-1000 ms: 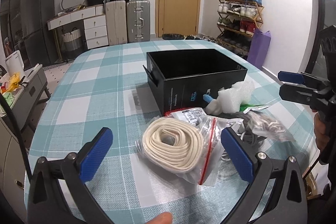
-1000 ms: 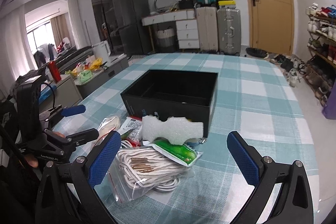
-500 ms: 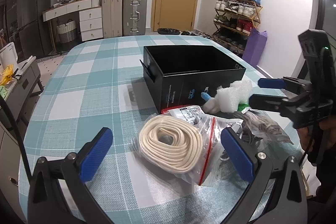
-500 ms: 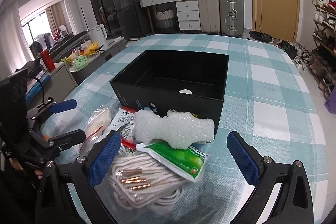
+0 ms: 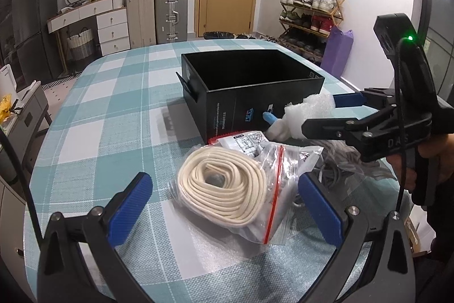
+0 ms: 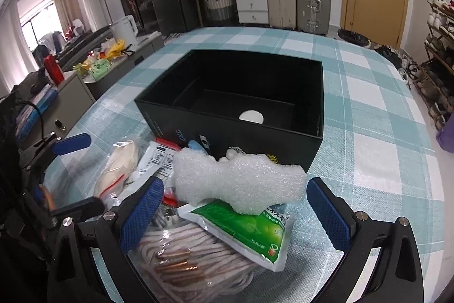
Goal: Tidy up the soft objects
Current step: 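Grasp the white foam block with the right gripper and lift it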
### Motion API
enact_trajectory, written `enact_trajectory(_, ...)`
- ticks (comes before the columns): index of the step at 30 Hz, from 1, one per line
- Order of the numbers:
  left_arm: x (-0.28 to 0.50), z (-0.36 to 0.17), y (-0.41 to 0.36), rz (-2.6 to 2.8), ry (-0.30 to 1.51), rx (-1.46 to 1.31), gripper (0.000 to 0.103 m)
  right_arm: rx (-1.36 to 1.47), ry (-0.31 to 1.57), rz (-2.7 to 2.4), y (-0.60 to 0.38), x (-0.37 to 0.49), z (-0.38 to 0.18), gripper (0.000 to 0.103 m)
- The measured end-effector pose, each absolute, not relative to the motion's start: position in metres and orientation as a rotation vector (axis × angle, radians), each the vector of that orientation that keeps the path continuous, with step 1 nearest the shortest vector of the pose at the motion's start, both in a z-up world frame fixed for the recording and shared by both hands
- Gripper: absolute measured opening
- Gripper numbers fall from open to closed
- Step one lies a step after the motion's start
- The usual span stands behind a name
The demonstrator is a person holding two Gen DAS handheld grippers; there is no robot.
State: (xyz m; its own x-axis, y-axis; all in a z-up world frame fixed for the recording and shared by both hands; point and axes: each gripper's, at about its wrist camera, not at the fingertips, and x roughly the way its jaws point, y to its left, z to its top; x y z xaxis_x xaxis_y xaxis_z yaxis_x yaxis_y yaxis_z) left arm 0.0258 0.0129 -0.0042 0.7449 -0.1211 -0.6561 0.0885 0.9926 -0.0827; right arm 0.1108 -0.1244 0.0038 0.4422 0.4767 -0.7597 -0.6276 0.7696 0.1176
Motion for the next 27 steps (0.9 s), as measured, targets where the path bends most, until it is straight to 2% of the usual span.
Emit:
enact_trajectory(2, 0.027, -0.006, 0.013, -0.118, 0.737, -0.045, 0.103, -0.193, 0.884, 0.687, -0.123, 0.113, 0.001, 0.102)
enact_trajectory(5, 0.028, -0.007, 0.013, -0.126, 0.750, -0.051, 0.103, -0.184, 0.885, 0.687, -0.125, 0.115, 0.001, 0.092)
enact_trajectory(27, 0.057, -0.024, 0.012, -0.190, 0.887, -0.140, 0.103, -0.160, 0.811, 0.725, -0.150, 0.100, 0.012, 0.091)
